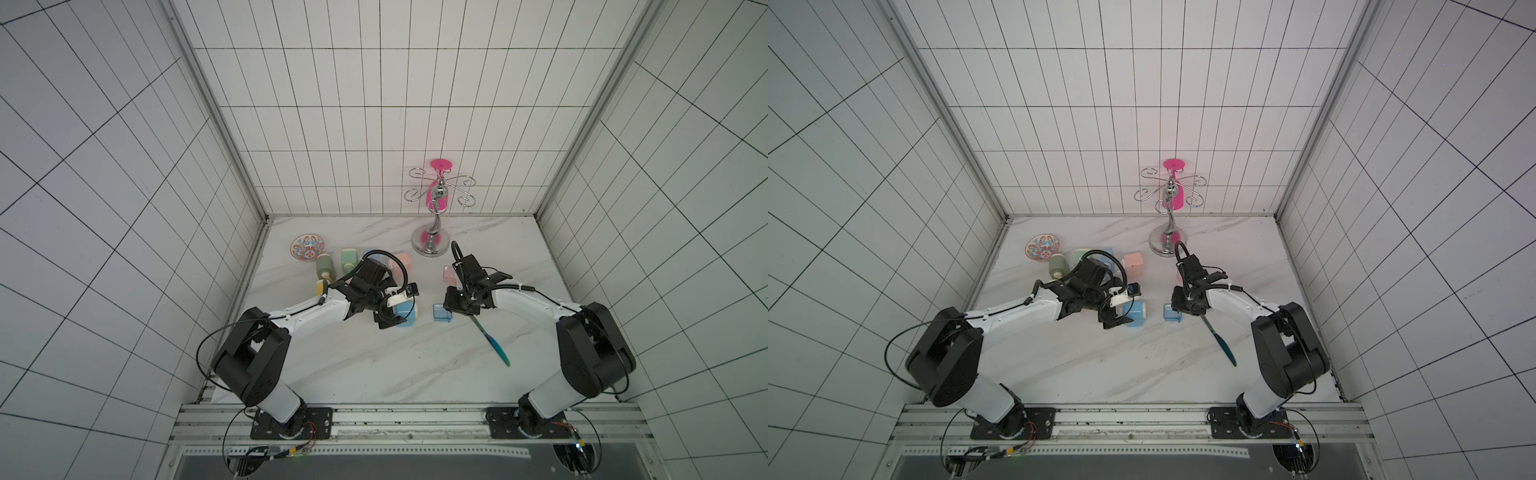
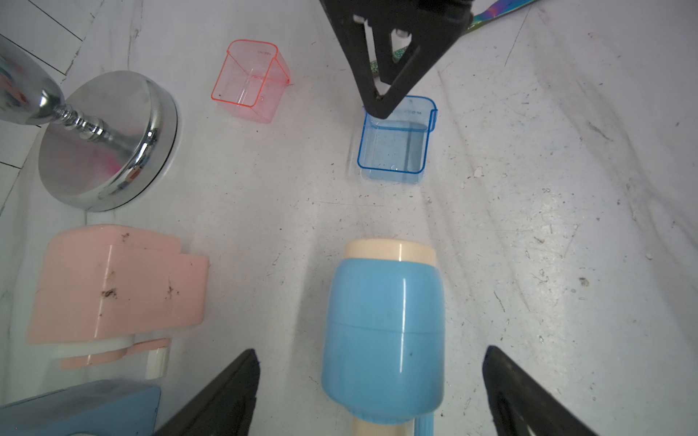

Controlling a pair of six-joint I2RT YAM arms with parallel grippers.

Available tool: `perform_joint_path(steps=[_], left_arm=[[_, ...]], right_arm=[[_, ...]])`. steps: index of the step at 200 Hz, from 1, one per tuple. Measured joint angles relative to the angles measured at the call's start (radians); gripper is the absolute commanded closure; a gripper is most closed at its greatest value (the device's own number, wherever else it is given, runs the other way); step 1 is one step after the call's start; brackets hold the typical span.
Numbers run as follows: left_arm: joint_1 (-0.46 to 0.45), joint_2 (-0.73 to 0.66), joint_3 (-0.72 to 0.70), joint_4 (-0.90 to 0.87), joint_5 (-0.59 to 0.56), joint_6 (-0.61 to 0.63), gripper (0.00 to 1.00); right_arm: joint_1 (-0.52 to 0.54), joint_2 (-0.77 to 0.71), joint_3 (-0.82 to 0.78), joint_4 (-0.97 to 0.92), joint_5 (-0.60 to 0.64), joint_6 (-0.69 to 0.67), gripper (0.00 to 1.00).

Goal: Put the tray back into the pencil sharpener
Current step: Close the container of the pencil sharpener.

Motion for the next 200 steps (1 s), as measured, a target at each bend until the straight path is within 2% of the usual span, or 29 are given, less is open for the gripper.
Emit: perform_joint_path(steps=[86,120,200], left_arm=[[-0.007,0.045,0.003,-0.03,-0.002,0.039,0.26],[-0.007,0.045,0.003,-0.029,-0.012,0.036,0.32],[-0.013,0.045,0.003,-0.021,-0.016,0.029,0.33]], right_arm=[[0.0,0.045,0.0,-0.014,-0.05,-0.064,0.77],[0.006,0.082,0.002,-0.022,-0.081,-0.101,0.78],[0.086,0.135,0.057,-0.045,-0.101,-0.154,0.81]])
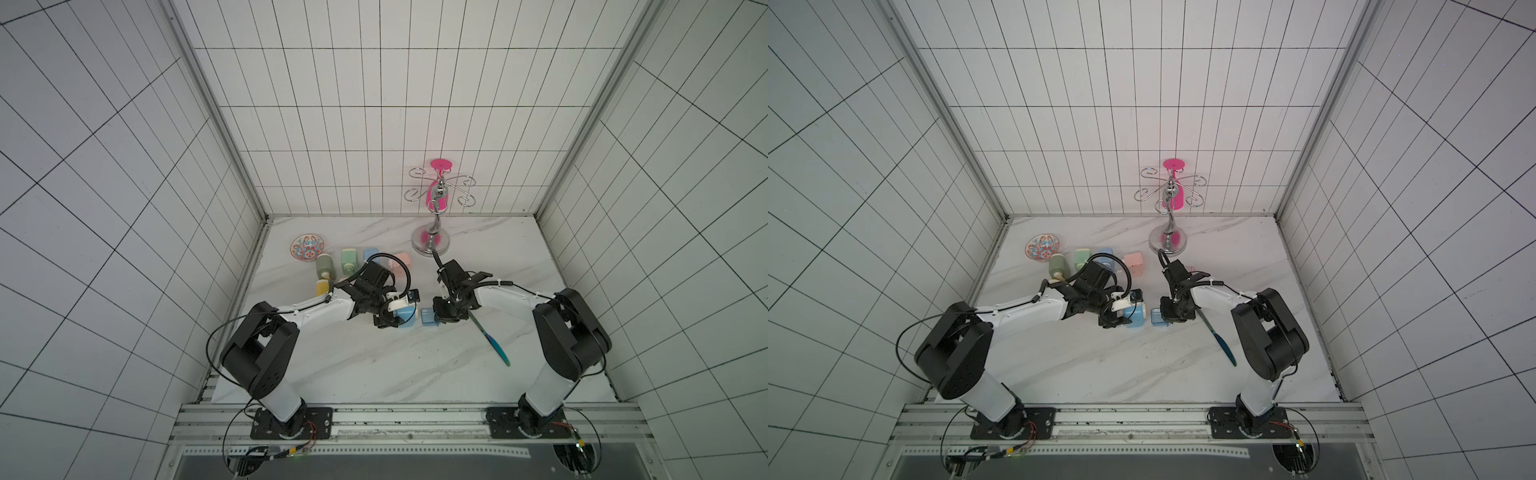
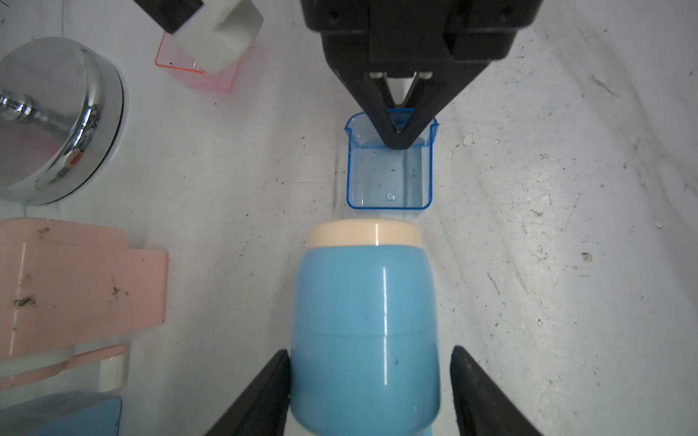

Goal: Put the tray back into the pencil sharpener
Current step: Close the container of the pencil sharpener.

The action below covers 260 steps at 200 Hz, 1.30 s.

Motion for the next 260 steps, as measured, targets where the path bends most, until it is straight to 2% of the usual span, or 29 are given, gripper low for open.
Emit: perform_joint_path(steps=[130,188,260], left_arm=[[-0.005,0.0,-0.005,0.013,-0.002,0.0,0.35],[-0.011,0.002,-0.006,0.015,-0.004,-0.003,0.35],[-0.012,0.002,-0.017,0.032,-0.004,-0.008,0.38]], right_arm=[[0.016,0.047,0.05,0.021,-0.123,-0.022,0.78],[0.015,0.077,0.074,0.042,-0.18,-0.018,0.8],[0.013,0.079,0.076,0.071,-0.182,0.042,0.82]])
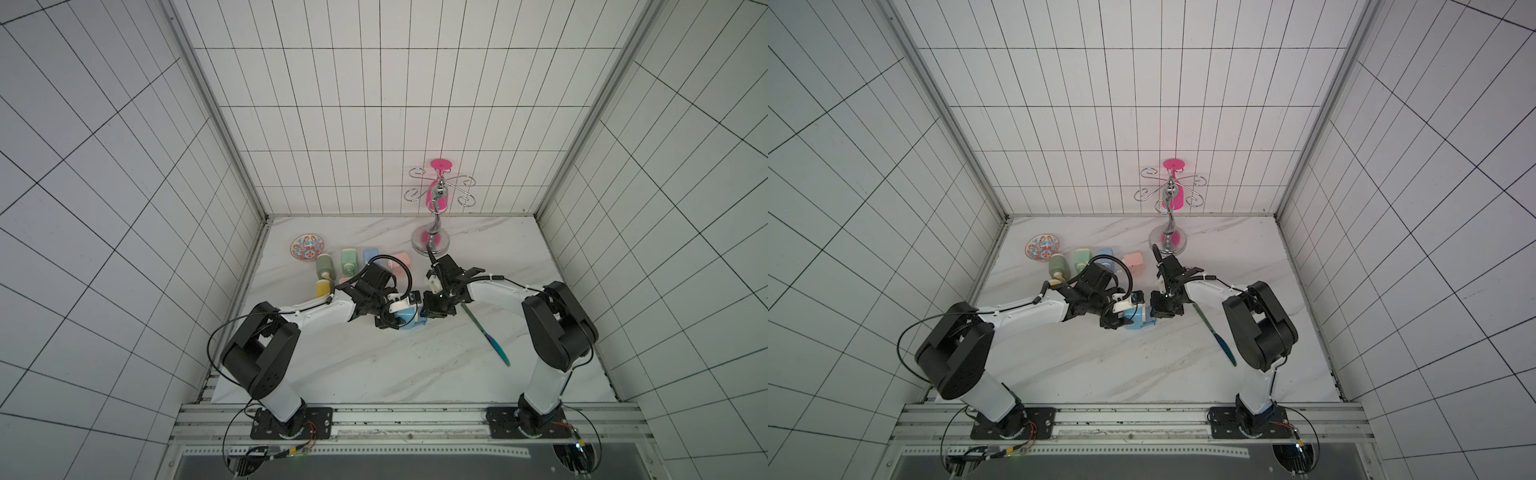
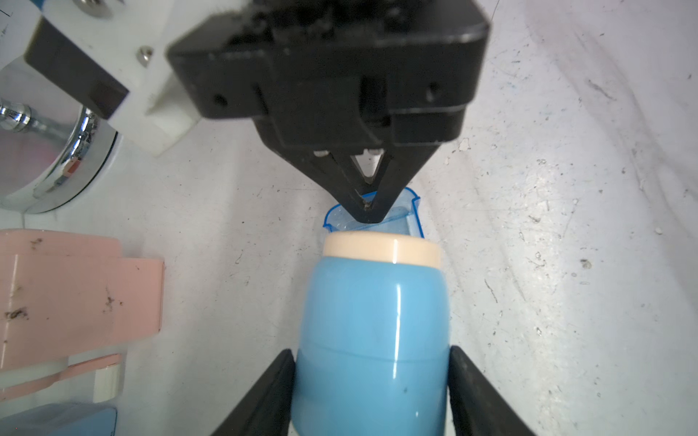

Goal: Put the tray back into the pencil sharpener
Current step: Close the container of the pencil sharpener.

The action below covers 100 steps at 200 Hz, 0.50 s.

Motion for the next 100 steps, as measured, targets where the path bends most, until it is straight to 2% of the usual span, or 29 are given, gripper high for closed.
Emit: perform_joint_path(steps=[100], left_arm=[[-0.006,-0.003,-0.005,0.015,-0.02,-0.038,0.42]], right_arm=[[-0.01,0.001,-0.003,0.061,-0.083,0.053,0.77]])
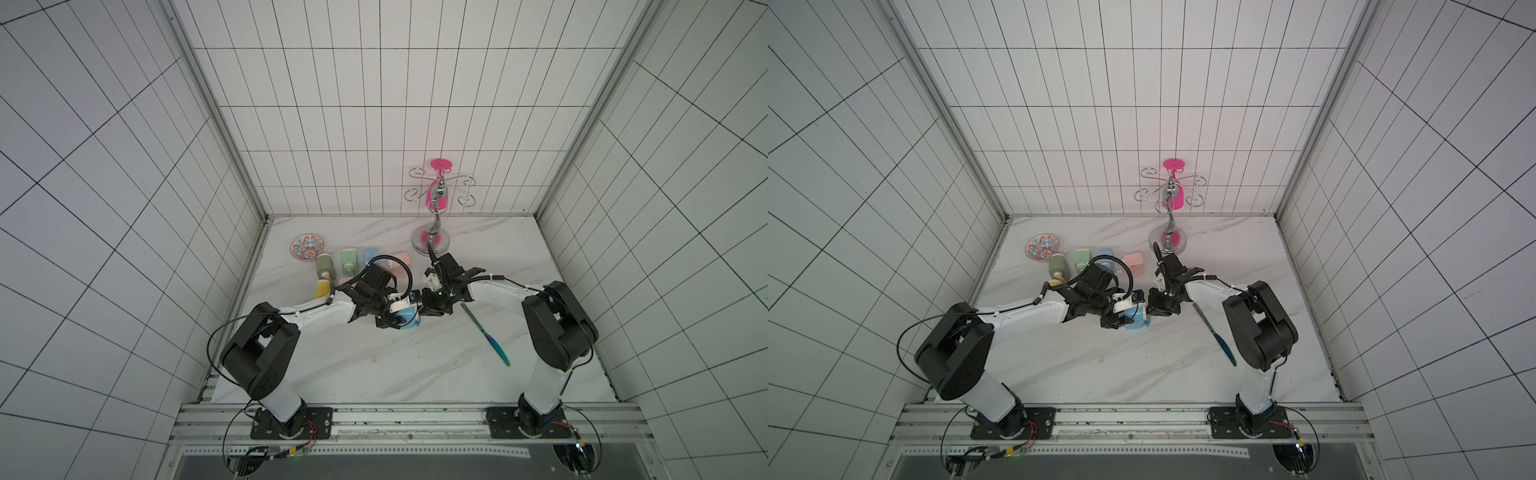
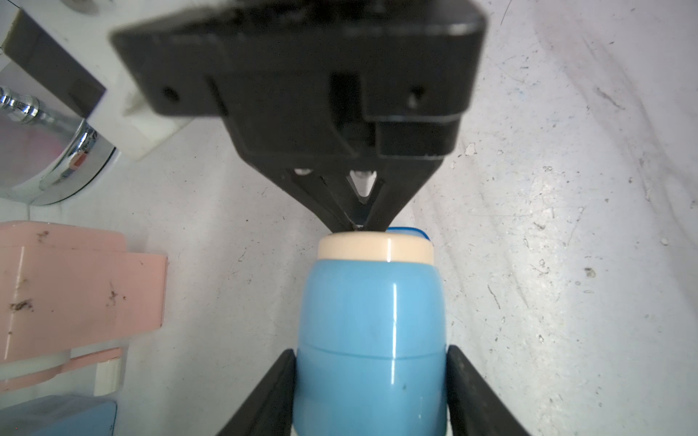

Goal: Put the tray back into the pencil sharpener
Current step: Close the container of the pencil sharpener.

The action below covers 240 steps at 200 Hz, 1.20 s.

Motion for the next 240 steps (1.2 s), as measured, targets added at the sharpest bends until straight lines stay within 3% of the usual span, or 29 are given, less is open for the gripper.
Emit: perform_joint_path(steps=[30,69,116,199,240], left_arm=[[0.0,0.0,-0.002,0.007,-0.004,-0.014,0.4],[-0.001,0.0,-0.004,0.013,-0.006,-0.022,0.41],[-0.007,-0.009,-0.015,0.022,-0.012,-0.029,0.42],[-0.028,-0.027,-0.037,0.044,-0.054,-0.064,0.47],[-0.033,-0.027,-0.037,0.045,-0.067,-0.082,0.48]], right_arm=[[-0.021,-0.022,-0.025,0.014,-0.002,0.011,0.77],[-0.055,-0.104,-0.076,0.012,0.058,0.027,0.85],[-0.049,-0.056,-0.073,0.015,0.078,0.031,0.94],[-0.014,0.037,-0.059,0.097,-0.105,0.062,0.98],[-0.022,0.05,-0.061,0.134,-0.13,0.089,0.98]])
